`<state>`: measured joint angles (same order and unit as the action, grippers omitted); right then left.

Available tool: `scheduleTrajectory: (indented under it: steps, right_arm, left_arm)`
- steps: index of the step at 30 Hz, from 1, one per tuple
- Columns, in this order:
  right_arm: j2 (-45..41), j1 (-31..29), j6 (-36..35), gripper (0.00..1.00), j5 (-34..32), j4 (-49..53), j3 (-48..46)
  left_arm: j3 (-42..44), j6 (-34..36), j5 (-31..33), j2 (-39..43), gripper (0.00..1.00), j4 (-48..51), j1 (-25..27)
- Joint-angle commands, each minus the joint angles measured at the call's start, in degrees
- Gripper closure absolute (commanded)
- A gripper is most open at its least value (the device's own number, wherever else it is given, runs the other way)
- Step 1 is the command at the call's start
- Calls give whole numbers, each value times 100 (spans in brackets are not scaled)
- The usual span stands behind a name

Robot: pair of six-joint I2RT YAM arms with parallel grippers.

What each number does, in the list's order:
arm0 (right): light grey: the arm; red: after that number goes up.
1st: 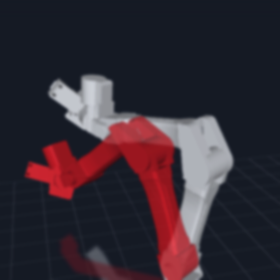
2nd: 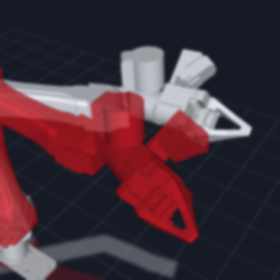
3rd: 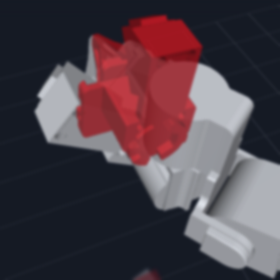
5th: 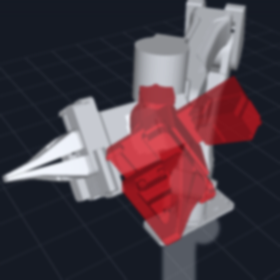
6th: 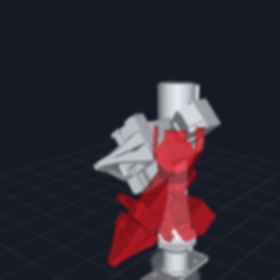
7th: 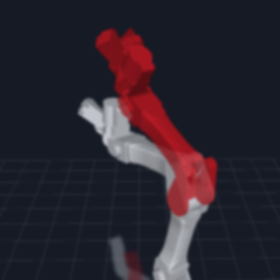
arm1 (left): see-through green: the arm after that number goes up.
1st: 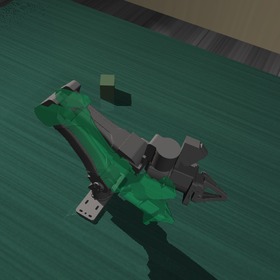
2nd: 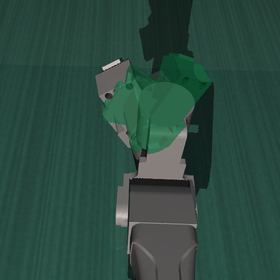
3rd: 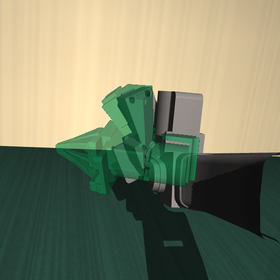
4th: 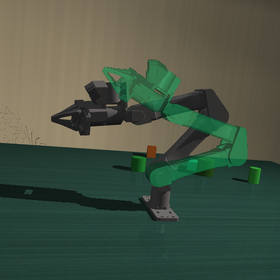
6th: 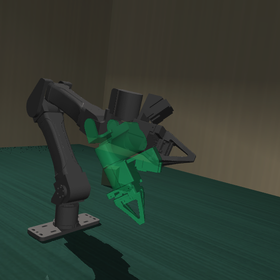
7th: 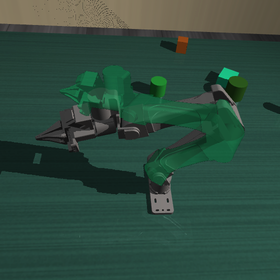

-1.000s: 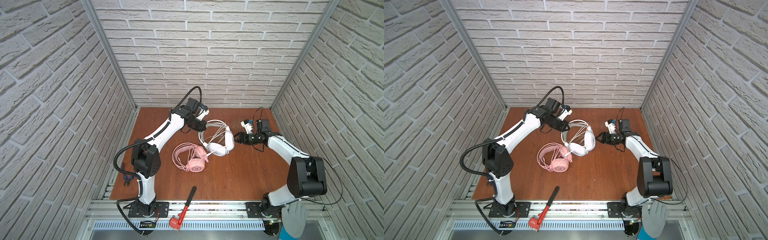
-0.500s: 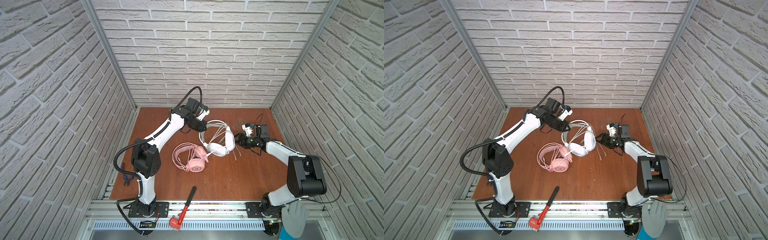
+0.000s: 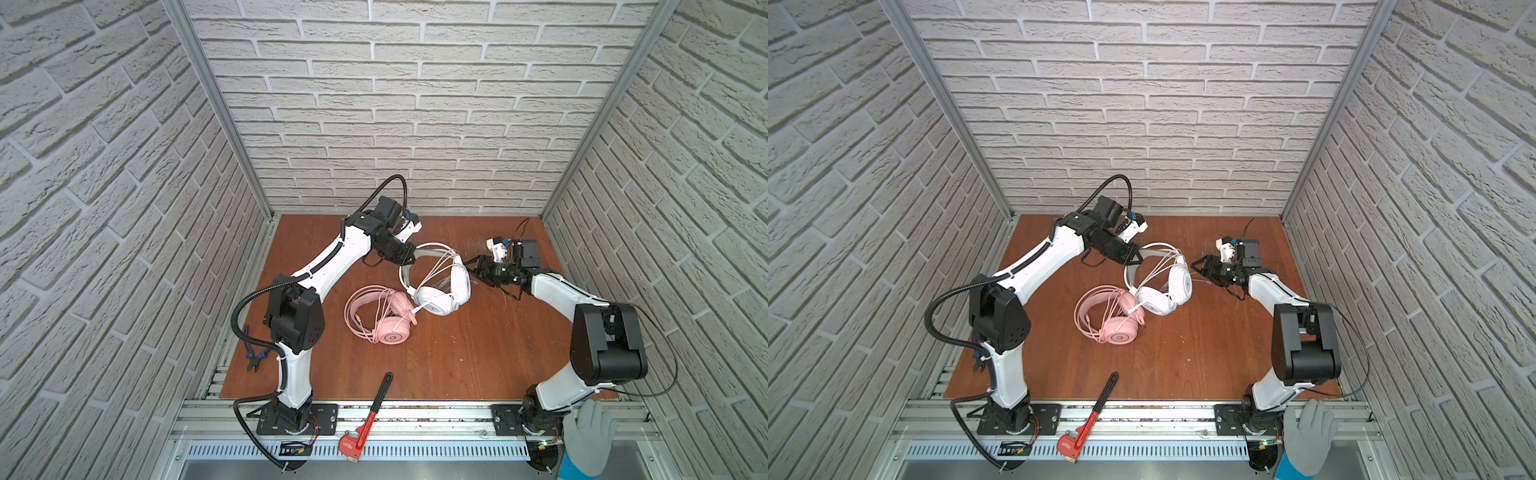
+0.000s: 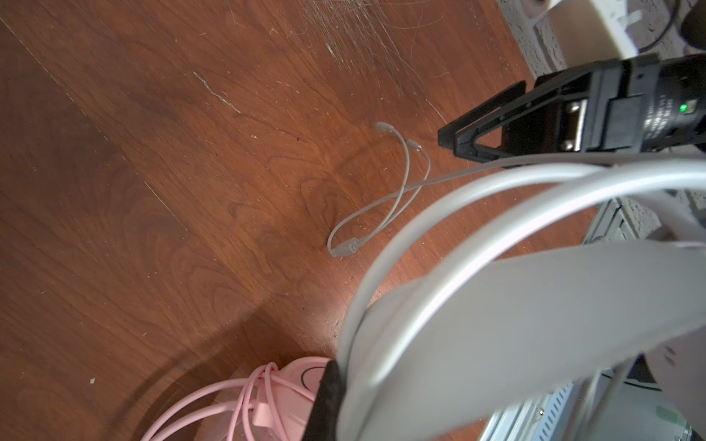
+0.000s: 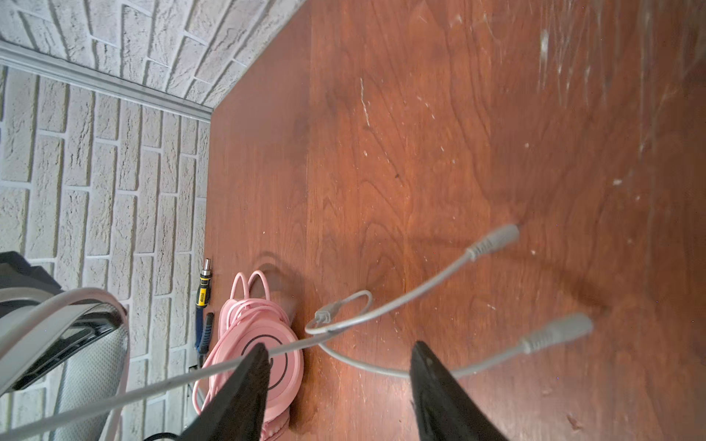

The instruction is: Wrap the headphones

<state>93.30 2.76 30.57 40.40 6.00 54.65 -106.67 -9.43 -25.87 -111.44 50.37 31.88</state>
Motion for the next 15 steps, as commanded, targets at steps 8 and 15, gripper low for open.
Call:
scheduleTrajectory:
  steps: [8,15]
  right_arm:
    - [-994,-81,411,40,28,-1003,-1254]
    - [-1856,-417,1218,37,-401,-2281,-2379]
  left_arm:
    - [-332,-197,-262,-117,100,-13,7]
    - [-420,-436,-353,-234,100,-206,8]
